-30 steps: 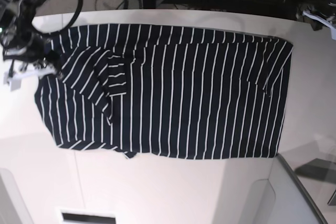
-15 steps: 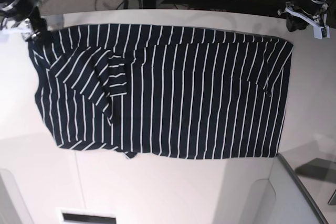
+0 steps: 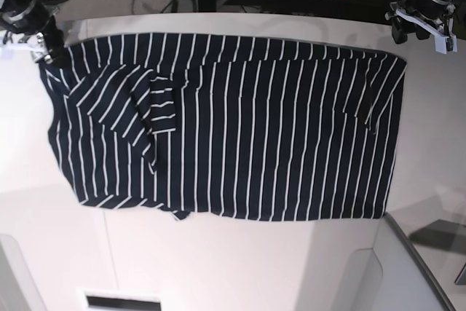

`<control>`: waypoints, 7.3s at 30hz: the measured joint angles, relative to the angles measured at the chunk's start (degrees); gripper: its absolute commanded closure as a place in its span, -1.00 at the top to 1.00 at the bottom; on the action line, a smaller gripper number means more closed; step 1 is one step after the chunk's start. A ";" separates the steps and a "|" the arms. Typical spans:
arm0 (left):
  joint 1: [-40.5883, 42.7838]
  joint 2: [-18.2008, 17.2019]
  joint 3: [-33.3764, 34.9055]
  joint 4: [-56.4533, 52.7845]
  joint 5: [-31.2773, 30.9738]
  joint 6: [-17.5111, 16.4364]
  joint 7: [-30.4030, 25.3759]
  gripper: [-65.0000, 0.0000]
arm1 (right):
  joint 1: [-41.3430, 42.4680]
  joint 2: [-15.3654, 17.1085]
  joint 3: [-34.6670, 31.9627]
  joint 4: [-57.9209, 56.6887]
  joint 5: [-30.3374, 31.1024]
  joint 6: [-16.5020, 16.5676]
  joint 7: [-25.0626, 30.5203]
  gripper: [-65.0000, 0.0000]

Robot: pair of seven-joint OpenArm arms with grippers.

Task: Layout the t-shirt on the table in an organized manner, then fold the t-shirt properly
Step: 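Grasp the shirt edge corners with both grippers, then lift the shirt edge with both grippers, pull taut, then release, then slide the left gripper along the shirt side and pull it outward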

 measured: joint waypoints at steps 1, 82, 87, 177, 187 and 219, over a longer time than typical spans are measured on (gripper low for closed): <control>0.00 -0.02 -0.02 0.00 -0.04 0.00 -0.07 0.13 | -0.09 0.00 0.00 -0.02 0.13 0.02 0.09 0.10; -15.34 0.33 -12.87 -13.88 0.50 -0.68 8.66 -1.00 | 5.20 1.01 -0.09 0.98 -8.66 4.35 -6.01 -1.00; -16.41 0.63 -12.61 -11.72 0.04 -0.79 8.87 -1.00 | 7.28 -2.38 4.26 10.67 -8.11 4.39 -10.60 -1.00; -14.12 0.07 7.54 5.70 2.08 4.85 6.01 -1.00 | 14.99 5.40 -8.83 11.41 -8.70 -0.81 -20.24 -1.00; -17.90 0.09 11.39 -5.55 13.22 6.45 -1.60 -1.00 | 25.03 10.60 -15.08 -11.45 -8.50 -0.76 -13.00 -1.00; -24.68 -0.48 25.49 -13.29 15.19 12.37 -4.72 -1.00 | 25.79 18.01 -18.64 -31.19 -4.70 -3.37 5.97 -1.00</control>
